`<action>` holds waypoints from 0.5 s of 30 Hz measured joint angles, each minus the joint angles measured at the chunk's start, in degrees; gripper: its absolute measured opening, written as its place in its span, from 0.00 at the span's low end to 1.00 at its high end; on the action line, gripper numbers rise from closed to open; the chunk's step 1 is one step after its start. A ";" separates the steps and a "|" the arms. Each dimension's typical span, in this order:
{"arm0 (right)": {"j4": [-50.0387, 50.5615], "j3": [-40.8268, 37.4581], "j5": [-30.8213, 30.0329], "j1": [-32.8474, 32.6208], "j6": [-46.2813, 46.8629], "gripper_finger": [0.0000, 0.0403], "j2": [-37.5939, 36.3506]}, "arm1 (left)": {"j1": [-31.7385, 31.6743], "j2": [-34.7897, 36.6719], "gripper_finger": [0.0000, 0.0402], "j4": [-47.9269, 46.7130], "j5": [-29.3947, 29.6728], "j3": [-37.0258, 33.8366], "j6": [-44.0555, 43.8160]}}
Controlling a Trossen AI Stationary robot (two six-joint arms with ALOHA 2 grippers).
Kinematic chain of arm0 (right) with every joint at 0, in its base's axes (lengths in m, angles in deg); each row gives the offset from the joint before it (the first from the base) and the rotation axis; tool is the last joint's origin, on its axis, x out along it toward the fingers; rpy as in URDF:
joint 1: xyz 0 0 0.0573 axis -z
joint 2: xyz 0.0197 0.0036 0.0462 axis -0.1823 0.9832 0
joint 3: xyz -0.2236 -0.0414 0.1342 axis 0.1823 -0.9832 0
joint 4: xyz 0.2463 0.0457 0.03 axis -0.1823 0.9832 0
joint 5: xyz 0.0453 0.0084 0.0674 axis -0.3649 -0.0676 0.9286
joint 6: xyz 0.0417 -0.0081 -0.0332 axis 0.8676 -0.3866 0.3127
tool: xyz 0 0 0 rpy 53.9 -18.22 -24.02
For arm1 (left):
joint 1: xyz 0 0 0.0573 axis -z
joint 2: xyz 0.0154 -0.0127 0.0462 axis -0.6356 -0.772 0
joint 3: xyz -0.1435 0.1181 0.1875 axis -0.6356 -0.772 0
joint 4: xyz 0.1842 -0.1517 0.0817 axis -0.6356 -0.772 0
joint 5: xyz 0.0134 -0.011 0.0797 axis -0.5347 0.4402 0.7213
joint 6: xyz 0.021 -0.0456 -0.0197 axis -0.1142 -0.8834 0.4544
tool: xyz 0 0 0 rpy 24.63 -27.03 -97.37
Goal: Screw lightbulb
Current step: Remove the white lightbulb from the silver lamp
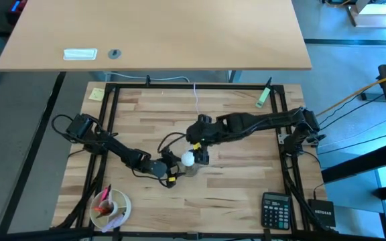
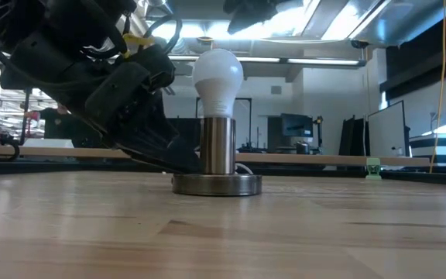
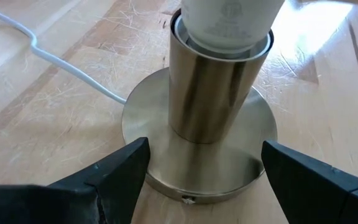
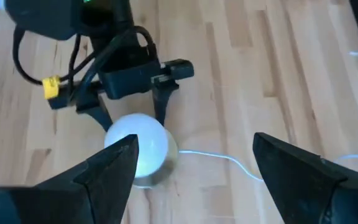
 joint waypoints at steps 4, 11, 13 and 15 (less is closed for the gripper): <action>-3.26 -3.46 2.19 -1.17 3.02 0.79 0.09 | 0.00 -0.02 0.76 0.38 -0.08 -0.03 0.55; -7.87 -10.18 1.74 -3.67 5.01 0.79 0.20 | 0.00 -0.11 0.76 1.18 -0.34 -0.09 1.46; -8.92 -10.52 1.18 -3.74 5.56 0.79 0.20 | 0.00 -0.11 0.76 1.37 -0.36 -0.11 1.42; -10.09 -10.97 1.15 -3.62 6.25 0.79 0.36 | 0.00 -0.11 0.76 1.55 -0.36 -0.11 1.44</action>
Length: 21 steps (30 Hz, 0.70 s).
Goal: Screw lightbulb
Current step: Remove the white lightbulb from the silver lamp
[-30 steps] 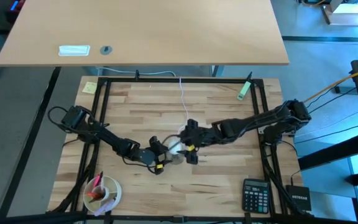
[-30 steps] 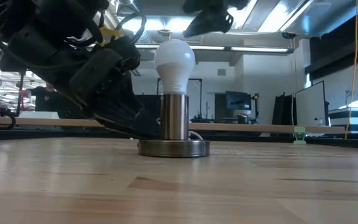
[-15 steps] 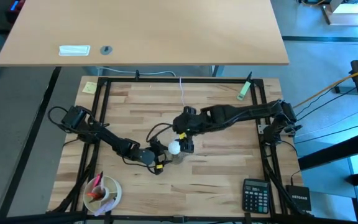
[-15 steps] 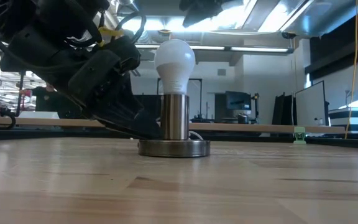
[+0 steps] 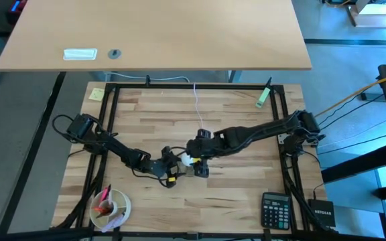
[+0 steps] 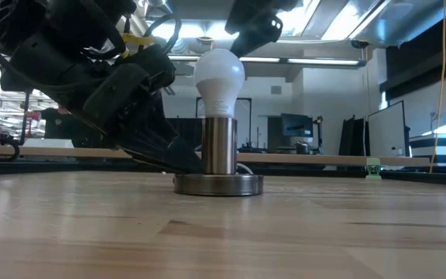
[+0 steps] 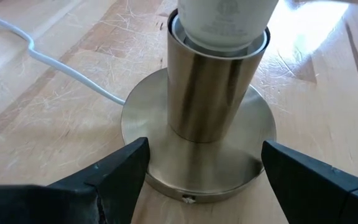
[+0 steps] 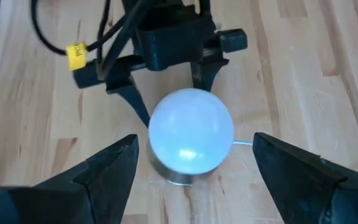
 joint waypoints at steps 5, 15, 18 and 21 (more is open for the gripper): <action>-0.63 -0.08 -0.03 0.51 2.82 0.79 0.83 | 0.00 -0.07 0.76 0.76 -0.20 -0.04 0.00; -4.90 -0.09 -0.07 0.43 8.14 0.79 3.31 | 0.00 -0.07 0.76 1.05 -0.15 -0.02 0.23; -6.08 -0.09 0.36 0.43 8.27 0.79 4.87 | 0.00 -0.07 0.76 1.12 -0.13 0.00 0.13; -6.30 -0.09 0.31 0.50 8.33 0.79 6.06 | 0.00 -0.04 0.76 1.11 -0.05 0.00 0.02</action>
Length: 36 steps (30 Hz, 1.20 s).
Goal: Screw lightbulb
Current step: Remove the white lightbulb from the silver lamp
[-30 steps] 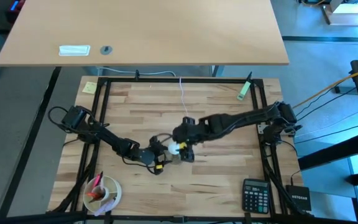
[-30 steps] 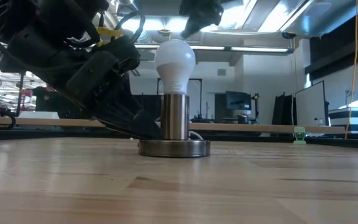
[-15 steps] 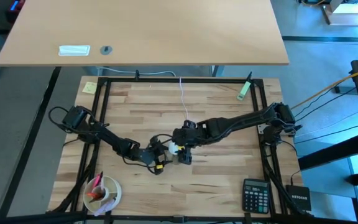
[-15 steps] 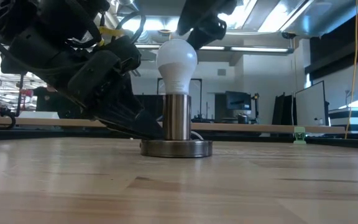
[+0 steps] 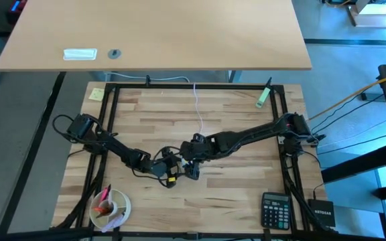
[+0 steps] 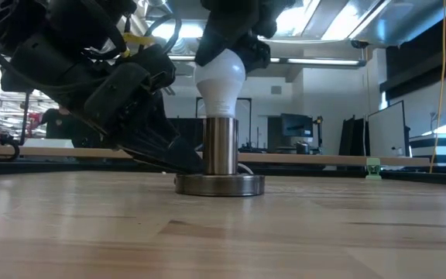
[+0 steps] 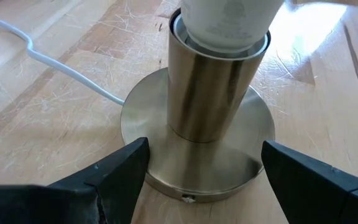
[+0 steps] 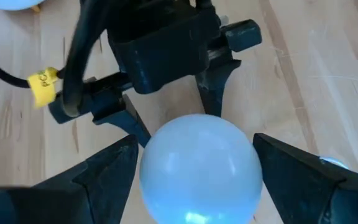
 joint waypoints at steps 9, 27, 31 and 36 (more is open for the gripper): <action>0.35 0.04 0.48 -0.05 -3.39 0.64 0.00 | 0.00 0.00 0.76 -0.03 0.13 0.00 -0.06; 1.80 0.04 14.77 0.24 -56.09 0.60 -0.20 | 0.09 0.20 0.76 0.26 0.55 0.02 -0.67; 1.90 0.04 17.88 0.48 -63.52 0.60 -0.20 | 0.11 0.20 0.76 0.23 0.32 0.04 -0.68; 1.29 0.02 18.01 1.52 -60.96 0.61 -0.20 | 0.07 0.14 0.76 0.44 0.24 0.13 -0.69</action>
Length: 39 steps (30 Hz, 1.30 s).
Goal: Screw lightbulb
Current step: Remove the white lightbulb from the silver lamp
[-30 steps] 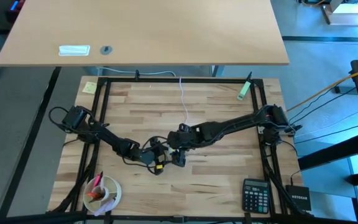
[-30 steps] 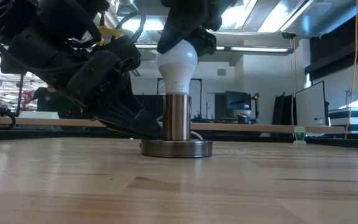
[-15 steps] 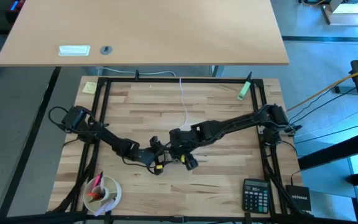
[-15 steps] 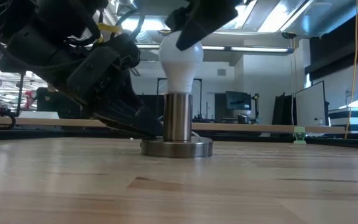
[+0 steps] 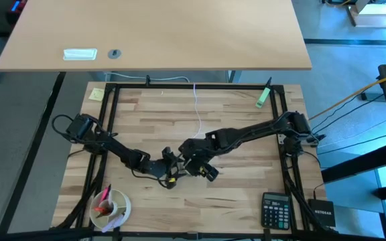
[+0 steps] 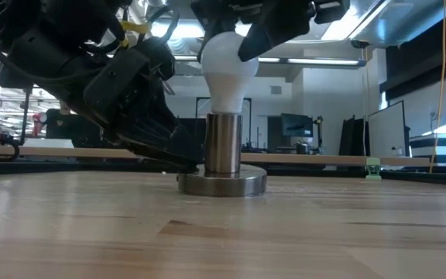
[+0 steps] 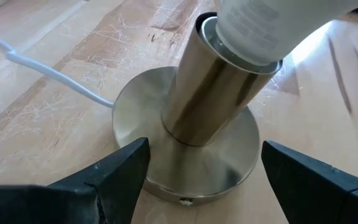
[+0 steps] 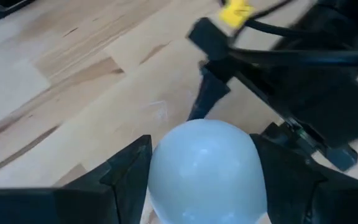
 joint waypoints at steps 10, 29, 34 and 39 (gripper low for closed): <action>0.12 3.38 -3.63 1.55 13.80 0.80 0.31 | -0.11 -0.21 0.76 -0.27 -0.37 -0.13 -0.63; 12.13 12.04 -13.67 1.42 63.67 0.87 3.63 | -0.07 -0.10 0.76 -0.14 -0.15 -0.13 -2.40; 13.25 12.11 -13.42 1.40 65.45 0.87 5.71 | -0.07 -0.10 0.76 -0.22 -0.13 -0.13 -2.45; 13.57 12.09 -12.97 1.36 64.87 0.85 6.44 | -0.07 -0.10 0.76 -0.46 -0.11 -0.13 -2.82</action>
